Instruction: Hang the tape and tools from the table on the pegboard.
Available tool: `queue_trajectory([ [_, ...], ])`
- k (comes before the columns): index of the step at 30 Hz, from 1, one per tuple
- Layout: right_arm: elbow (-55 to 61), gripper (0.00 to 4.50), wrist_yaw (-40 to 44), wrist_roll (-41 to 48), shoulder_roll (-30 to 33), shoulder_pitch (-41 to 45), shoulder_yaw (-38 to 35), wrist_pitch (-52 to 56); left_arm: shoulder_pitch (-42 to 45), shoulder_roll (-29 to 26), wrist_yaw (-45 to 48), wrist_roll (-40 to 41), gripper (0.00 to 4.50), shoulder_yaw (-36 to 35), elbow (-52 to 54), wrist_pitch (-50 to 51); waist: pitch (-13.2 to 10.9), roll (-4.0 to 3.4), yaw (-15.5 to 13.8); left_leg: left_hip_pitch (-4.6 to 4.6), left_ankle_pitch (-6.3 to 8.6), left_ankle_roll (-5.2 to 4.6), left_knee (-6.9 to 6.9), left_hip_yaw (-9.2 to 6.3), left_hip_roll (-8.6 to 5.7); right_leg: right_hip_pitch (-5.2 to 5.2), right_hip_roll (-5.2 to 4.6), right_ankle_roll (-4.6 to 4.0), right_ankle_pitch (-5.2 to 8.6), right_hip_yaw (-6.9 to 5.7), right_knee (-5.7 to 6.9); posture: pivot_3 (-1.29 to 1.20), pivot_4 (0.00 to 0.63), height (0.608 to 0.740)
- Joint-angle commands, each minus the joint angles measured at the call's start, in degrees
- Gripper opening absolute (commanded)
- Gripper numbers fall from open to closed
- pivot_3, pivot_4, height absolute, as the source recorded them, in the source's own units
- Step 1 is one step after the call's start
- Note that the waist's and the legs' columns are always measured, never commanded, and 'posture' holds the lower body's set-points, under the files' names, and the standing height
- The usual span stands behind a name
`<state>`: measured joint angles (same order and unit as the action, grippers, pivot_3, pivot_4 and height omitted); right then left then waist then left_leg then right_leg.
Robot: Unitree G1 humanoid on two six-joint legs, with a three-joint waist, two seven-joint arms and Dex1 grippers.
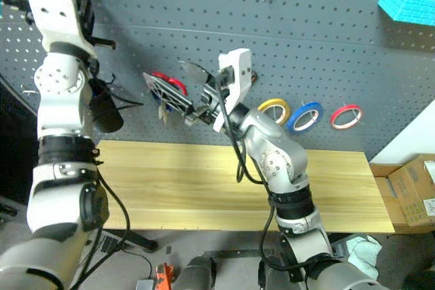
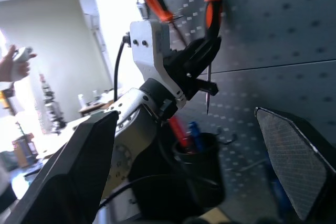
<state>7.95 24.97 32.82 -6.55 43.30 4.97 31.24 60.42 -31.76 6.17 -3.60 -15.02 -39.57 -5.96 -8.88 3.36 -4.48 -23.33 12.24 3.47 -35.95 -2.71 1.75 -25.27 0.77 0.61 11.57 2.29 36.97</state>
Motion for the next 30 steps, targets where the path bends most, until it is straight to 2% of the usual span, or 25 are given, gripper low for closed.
queue_trajectory([
  [1,2.14,4.5,-0.08,-0.47,0.59,-1.08,-0.25,-1.95,-0.02,-0.84,0.5,2.9,0.47,-1.75,-6.71,-1.0,0.2,-0.08,0.01,0.02,0.0,0.0,0.02,-0.01,0.01,0.0,0.01,-0.01,0.0,-0.01,0.03,0.22,0.034,0.74],
  [13,3.8,4.5,-2.02,-1.51,2.3,-3.55,-0.11,-1.83,-8.82,-0.55,-1.46,7.74,0.47,-3.36,-0.5,2.15,0.51,-0.12,1.25,0.32,-0.21,0.05,-0.1,0.04,0.08,0.27,0.09,0.15,0.0,0.07,0.12,0.2,0.051,0.74],
  [20,2.92,4.5,-1.22,-1.99,2.65,-3.41,0.47,-2.08,-3.99,-2.63,-0.35,8.22,0.47,-2.69,-1.32,1.41,0.52,-0.11,1.26,0.28,-0.2,0.05,-0.05,0.01,0.08,0.23,0.09,-0.12,-0.15,0.05,0.11,0.22,0.048,0.74],
  [24,2.33,4.5,-0.82,-2.39,2.74,-3.17,0.42,-2.38,-3.33,-3.83,-1.24,8.07,0.47,-2.67,2.96,4.38,0.52,-0.1,1.35,0.3,-0.2,0.05,-0.06,0.05,0.07,0.25,0.1,-0.1,-0.15,0.09,0.1,0.22,0.048,0.74],
  [30,1.86,4.5,-0.41,-2.69,3.19,-3.37,0.44,-2.83,-8.86,-4.55,-4.22,8.03,0.47,-3.88,18.1,15.09,0.52,-0.1,1.31,0.32,-0.21,0.05,-0.09,0.03,0.08,0.25,0.09,-0.11,-0.15,0.09,0.18,0.23,0.054,0.74],
])
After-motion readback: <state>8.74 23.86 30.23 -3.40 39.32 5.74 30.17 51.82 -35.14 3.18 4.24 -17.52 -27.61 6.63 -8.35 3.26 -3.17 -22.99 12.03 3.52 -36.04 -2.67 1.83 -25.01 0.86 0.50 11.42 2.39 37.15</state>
